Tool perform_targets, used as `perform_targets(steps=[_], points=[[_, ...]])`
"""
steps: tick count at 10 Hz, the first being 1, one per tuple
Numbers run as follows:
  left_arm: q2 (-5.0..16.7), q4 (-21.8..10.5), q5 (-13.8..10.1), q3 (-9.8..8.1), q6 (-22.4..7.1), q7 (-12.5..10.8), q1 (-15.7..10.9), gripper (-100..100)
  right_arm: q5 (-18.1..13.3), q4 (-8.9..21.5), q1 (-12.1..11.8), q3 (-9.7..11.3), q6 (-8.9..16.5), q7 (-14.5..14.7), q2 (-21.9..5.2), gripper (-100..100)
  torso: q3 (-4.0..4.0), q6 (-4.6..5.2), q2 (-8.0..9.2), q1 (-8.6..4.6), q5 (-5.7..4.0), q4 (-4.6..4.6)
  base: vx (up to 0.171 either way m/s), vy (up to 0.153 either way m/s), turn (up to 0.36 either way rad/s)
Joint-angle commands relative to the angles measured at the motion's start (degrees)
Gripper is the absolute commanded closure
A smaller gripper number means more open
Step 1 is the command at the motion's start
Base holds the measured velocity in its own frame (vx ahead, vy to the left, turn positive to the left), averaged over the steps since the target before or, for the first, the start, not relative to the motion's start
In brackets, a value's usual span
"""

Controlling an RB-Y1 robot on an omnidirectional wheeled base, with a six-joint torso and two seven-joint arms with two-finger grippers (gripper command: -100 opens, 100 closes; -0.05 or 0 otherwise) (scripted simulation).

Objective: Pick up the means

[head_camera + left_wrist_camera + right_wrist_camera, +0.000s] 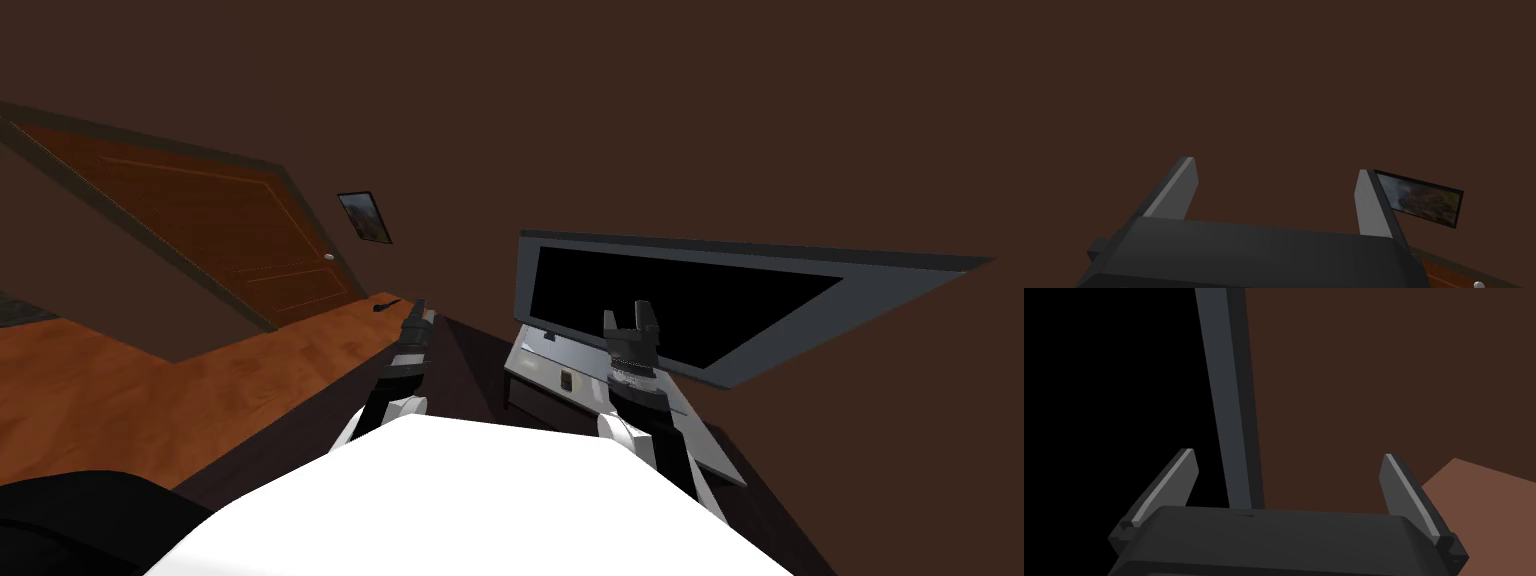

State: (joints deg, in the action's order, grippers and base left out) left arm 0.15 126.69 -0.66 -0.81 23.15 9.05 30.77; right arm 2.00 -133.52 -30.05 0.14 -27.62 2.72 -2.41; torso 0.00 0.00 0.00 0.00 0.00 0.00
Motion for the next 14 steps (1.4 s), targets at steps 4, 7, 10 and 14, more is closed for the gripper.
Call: perform_targets(steps=[4,7,10,14], points=[[0.0,0.0,0.0,-0.01,0.0,0.0,0.0,0,-5.2,6.7,-0.2,0.6,0.2,-1.8,-3.8,-100,0.34,-0.01,0.60,-0.51,-0.11,0.12,-0.137,-0.098,0.156],[0.0,0.0,0.0,0.00,0.0,0.0,0.0,0,-10.1,13.0,-0.6,1.4,0.3,-4.0,-5.5,-100,0.49,-0.01,0.85,-0.36,-0.09,0.18,-0.225,-0.076,0.208],[0.0,0.0,0.0,0.00,0.0,0.0,0.0,0,-12.0,16.7,-0.7,1.8,0.4,-4.9,-6.2,-100,0.35,-0.01,0.60,-0.14,-0.04,0.14,-0.144,-0.021,0.108],[0.0,0.0,0.0,0.00,0.0,0.0,0.0,0,-15.8,22.8,-1.1,2.8,0.4,-6.9,-7.6,-100,0.27,0.00,0.45,-0.13,-0.04,0.11,-0.128,-0.010,0.127]])
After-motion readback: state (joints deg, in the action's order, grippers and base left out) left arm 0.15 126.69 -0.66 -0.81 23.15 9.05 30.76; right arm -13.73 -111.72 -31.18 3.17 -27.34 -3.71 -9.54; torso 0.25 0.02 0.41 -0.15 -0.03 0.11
